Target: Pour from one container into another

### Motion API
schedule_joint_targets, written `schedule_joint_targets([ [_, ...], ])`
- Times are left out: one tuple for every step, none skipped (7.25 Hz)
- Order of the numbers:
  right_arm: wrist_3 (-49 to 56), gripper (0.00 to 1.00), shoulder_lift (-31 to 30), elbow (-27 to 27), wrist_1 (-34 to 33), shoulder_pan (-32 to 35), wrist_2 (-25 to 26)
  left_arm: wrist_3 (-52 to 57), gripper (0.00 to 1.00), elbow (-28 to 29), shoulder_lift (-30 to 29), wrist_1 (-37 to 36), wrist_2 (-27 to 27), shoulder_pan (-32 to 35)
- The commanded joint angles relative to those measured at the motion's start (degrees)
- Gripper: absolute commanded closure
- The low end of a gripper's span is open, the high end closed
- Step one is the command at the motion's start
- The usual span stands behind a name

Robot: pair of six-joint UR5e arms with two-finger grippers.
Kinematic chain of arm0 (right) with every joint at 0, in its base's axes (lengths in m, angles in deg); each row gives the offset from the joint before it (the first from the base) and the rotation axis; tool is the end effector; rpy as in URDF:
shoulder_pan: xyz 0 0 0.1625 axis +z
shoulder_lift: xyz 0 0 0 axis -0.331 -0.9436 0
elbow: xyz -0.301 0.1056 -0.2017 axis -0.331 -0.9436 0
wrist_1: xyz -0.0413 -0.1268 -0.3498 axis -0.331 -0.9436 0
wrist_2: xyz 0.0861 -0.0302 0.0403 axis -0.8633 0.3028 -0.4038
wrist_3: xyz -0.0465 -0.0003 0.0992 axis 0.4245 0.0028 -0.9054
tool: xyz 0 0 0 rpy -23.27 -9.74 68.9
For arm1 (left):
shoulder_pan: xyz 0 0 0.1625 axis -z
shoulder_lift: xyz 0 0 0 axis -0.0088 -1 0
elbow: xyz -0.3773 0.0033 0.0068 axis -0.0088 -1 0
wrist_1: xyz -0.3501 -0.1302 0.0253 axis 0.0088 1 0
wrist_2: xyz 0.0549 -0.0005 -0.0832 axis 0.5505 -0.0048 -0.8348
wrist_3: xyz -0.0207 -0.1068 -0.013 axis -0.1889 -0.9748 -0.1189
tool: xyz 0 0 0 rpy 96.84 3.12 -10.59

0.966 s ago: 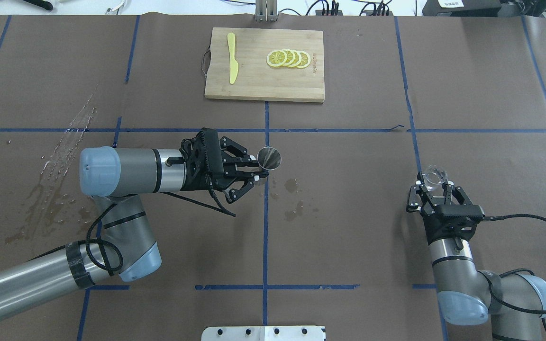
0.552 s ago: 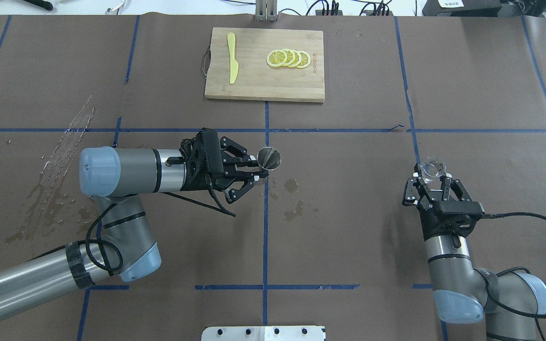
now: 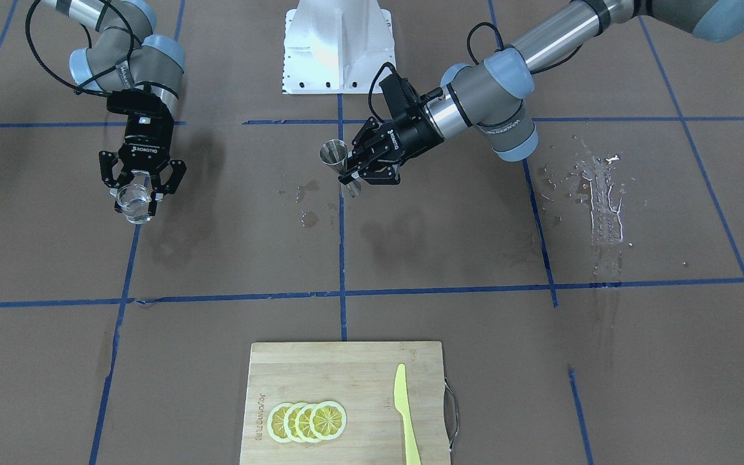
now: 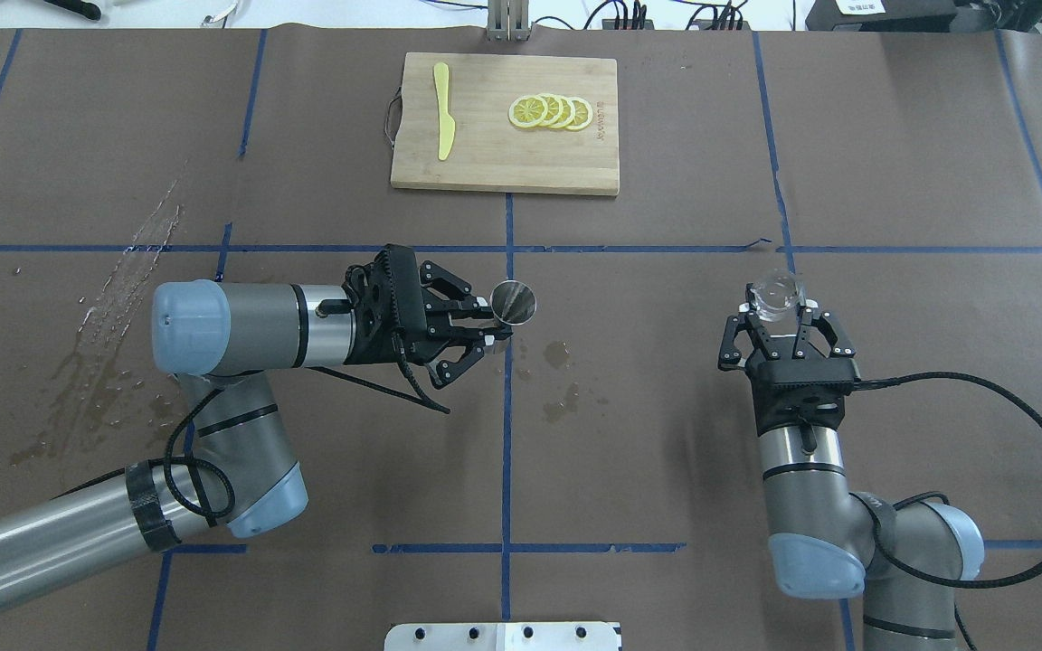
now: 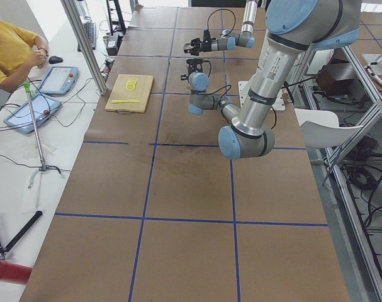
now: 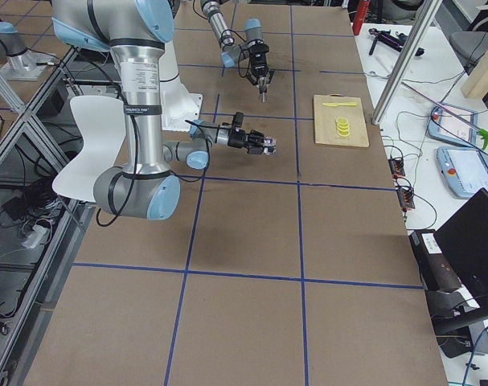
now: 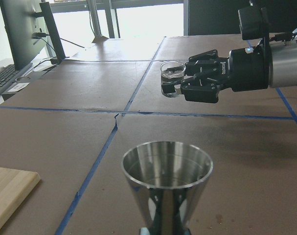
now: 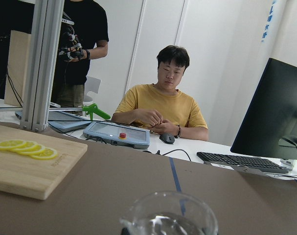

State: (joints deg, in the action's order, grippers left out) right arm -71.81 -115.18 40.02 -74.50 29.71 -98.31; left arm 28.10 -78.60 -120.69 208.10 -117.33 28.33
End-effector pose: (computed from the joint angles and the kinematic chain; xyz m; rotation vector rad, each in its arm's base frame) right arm -0.4173 -0.3187 0.3819 1.3511 -0.4227 0.4114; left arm 0.4732 -0.3806 0.2220 1.4484 1.2288 0.8831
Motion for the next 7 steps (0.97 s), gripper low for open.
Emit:
schedule_joint_targets([
  [4.1, 1.00, 4.8, 3.8, -0.2, -0.4, -0.3, 0.0, 1.00, 0.2, 0.0, 0.0, 0.0, 0.0],
  [4.4, 1.00, 7.2, 5.4, -0.3, -0.5, -0.5, 0.0, 1.00, 0.2, 0.0, 0.0, 0.0, -0.1],
  [8.9, 1.00, 8.5, 6.2, -0.7, -1.1, -1.0, 0.0, 1.00, 0.2, 0.0, 0.0, 0.0, -0.1],
  [14.2, 1.00, 9.1, 6.6, -0.7, -1.2, -1.2, 0.0, 1.00, 0.3, 0.0, 0.0, 0.1, -0.1],
  [17.8, 1.00, 10.3, 7.2, -0.7, -1.2, -3.0, 0.0, 1.00, 0.3, -0.1, 0.0, 0.0, -0.1],
  [18.3, 1.00, 12.6, 7.2, -0.9, -1.4, -3.2, 0.0, 1.00, 0.3, -0.1, -0.1, 0.8, -0.2],
  [18.7, 1.00, 13.8, 7.2, -1.1, -1.9, -3.3, 0.0, 1.00, 0.3, -0.1, -0.1, 1.8, -0.5],
])
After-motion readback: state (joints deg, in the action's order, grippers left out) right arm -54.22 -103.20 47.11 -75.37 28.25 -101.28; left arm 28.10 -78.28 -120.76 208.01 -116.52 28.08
